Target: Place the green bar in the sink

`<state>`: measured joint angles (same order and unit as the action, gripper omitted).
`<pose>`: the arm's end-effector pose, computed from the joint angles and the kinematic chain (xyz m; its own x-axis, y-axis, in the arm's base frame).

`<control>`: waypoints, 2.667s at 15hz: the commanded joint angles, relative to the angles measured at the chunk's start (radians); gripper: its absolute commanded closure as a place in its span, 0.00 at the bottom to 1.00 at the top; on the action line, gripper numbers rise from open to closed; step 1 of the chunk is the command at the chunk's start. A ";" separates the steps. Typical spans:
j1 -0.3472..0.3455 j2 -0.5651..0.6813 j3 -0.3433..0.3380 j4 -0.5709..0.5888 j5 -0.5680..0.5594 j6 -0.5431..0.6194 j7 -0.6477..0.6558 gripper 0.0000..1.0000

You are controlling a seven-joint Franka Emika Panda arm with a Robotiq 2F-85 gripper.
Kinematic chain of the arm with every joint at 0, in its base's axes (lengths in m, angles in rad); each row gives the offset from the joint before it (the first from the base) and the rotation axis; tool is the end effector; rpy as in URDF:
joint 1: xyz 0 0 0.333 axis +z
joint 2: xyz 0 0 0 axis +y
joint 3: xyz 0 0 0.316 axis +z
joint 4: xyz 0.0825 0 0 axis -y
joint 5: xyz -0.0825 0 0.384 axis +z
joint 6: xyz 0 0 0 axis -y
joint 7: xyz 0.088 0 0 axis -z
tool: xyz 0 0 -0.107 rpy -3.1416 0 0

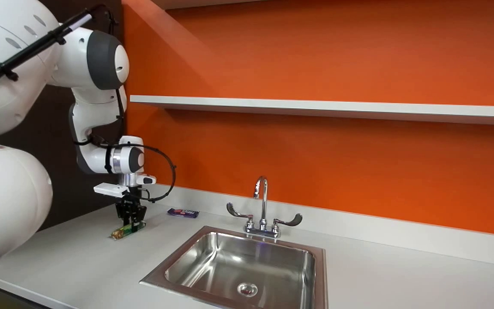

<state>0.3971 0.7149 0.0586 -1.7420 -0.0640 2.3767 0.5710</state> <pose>0.5901 0.2855 0.1592 0.9946 -0.0814 -0.0648 -0.0786 -0.9959 0.0442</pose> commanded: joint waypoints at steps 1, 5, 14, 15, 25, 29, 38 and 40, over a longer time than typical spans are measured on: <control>0.005 -0.034 -0.005 -0.017 0.015 -0.017 0.000 0.82; 0.006 -0.097 -0.014 -0.056 0.005 -0.013 0.008 0.82; -0.032 -0.237 -0.027 -0.189 0.008 -0.005 -0.003 0.82; -0.044 -0.250 -0.032 -0.208 0.010 -0.001 -0.006 0.82; -0.249 -0.352 -0.112 -0.365 0.058 0.039 -0.053 0.82; -0.327 -0.347 -0.146 -0.373 0.098 0.046 -0.093 0.82; -0.452 -0.286 -0.181 -0.336 0.194 0.073 -0.185 0.82; -0.463 -0.265 -0.182 -0.333 0.204 0.088 -0.196 0.82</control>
<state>-0.0424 0.4217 -0.1294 -2.0897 0.1062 2.4411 0.4172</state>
